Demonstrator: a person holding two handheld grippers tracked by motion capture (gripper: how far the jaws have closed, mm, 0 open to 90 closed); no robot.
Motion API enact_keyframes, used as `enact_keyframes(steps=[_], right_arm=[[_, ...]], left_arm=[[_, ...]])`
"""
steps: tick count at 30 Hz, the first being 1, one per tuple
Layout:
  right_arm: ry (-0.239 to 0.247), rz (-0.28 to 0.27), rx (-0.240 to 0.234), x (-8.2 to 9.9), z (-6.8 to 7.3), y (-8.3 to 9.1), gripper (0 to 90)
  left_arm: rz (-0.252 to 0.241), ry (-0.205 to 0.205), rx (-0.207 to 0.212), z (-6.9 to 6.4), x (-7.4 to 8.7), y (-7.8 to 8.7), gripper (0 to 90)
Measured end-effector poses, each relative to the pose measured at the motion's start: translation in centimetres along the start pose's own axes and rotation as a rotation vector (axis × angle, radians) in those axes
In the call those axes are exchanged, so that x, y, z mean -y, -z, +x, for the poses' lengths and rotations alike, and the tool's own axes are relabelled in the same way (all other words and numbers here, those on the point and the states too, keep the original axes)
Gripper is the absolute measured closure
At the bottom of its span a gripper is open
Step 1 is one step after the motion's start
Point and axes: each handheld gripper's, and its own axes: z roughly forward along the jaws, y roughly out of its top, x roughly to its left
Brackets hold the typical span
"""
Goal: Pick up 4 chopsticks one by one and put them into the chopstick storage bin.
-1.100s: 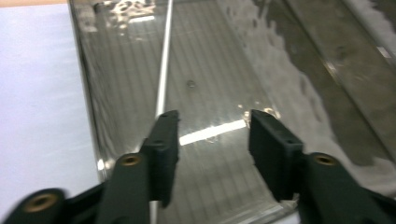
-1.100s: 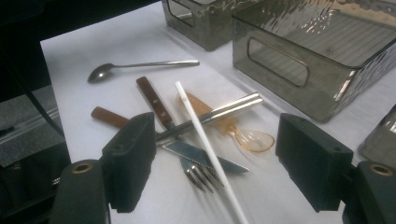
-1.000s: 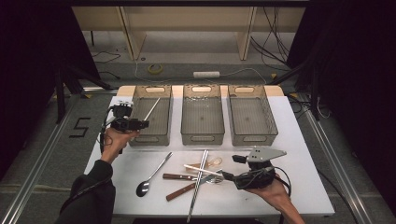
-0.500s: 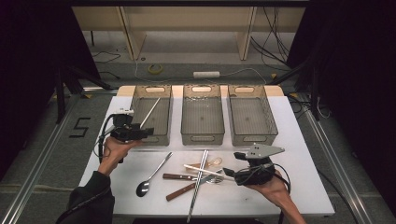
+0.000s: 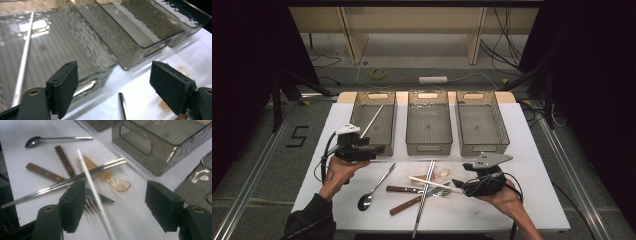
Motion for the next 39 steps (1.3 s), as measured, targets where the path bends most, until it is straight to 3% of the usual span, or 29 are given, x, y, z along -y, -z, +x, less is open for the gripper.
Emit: enact_keyframes(steps=[12,20,29,39], right_arm=[[0.046,0.107,-0.020,0.1,-0.3,-1.2,42.3],[0.085,0.218,-0.039,0.5,-0.3,-2.2,51.0],[0.094,0.301,-0.057,1.0,-0.6,-2.8,59.6],[0.133,0.338,-0.077,1.4,-0.8,-3.4,66.9]], left_arm=[[-0.036,-0.051,0.079,-2.3,2.0,0.8,20.1],[-0.029,-0.086,0.096,-3.4,2.9,1.1,19.9],[-0.021,-0.105,0.111,-4.4,3.5,1.4,19.7],[-0.014,-0.121,0.126,-5.4,4.0,1.7,19.2]])
